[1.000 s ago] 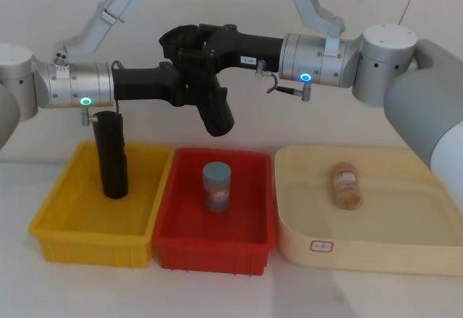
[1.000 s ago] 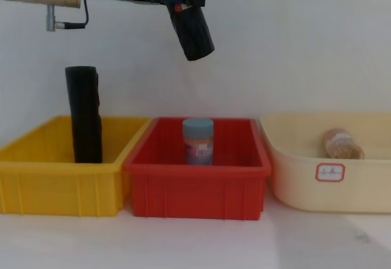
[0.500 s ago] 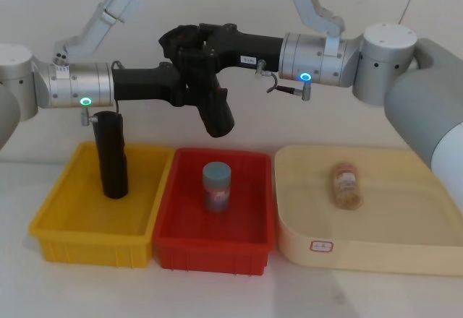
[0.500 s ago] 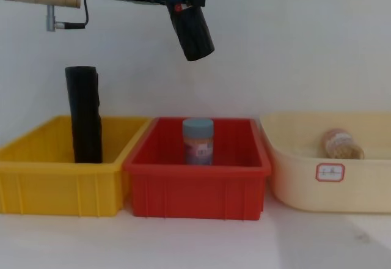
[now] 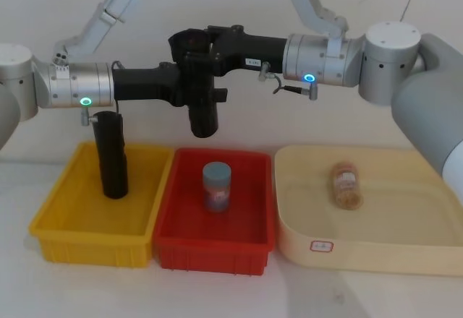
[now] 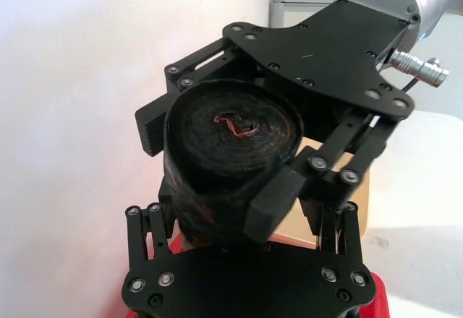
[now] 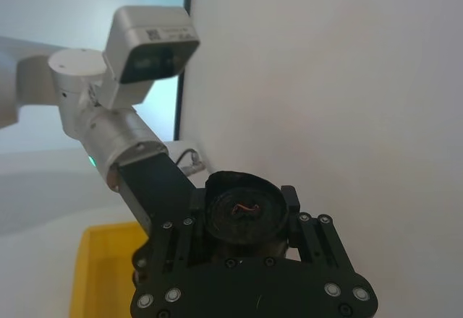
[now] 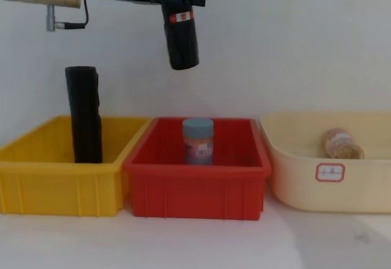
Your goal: Pick up the garbage bag with the one hand and transfer it to the other hand.
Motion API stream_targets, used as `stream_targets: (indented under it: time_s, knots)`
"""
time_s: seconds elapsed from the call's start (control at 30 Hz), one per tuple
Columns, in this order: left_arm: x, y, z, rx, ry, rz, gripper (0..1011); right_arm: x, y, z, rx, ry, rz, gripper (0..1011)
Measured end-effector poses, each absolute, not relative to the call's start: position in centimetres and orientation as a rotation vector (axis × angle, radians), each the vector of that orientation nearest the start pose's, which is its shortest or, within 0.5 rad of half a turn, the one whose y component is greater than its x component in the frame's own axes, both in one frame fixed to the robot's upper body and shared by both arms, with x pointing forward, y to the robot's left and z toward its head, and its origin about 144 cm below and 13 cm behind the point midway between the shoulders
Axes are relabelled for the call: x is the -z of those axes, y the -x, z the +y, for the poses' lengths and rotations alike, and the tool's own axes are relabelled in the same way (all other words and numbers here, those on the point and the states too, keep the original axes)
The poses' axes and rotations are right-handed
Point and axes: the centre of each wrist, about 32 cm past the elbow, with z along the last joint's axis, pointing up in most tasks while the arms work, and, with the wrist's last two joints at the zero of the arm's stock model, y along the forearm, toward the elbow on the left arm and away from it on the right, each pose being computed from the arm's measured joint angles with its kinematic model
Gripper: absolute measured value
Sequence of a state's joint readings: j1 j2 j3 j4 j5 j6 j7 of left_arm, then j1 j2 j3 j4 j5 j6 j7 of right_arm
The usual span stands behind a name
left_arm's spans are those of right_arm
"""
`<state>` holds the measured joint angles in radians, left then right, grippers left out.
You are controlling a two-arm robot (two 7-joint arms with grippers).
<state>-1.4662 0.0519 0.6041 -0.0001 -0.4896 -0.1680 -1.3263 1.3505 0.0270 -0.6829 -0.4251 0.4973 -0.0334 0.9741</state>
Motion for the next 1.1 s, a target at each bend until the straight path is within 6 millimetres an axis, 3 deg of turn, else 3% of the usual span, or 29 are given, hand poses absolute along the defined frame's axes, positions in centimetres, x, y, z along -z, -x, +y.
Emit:
stream_targets:
  time_s: [1.1]
  knots:
    - [-138.02, -73.52, 25.84, -0.280, -0.112, -0.075, 1001, -141.55, -71.85, -16.89, 0.477, 0.166, -0.242, 599]
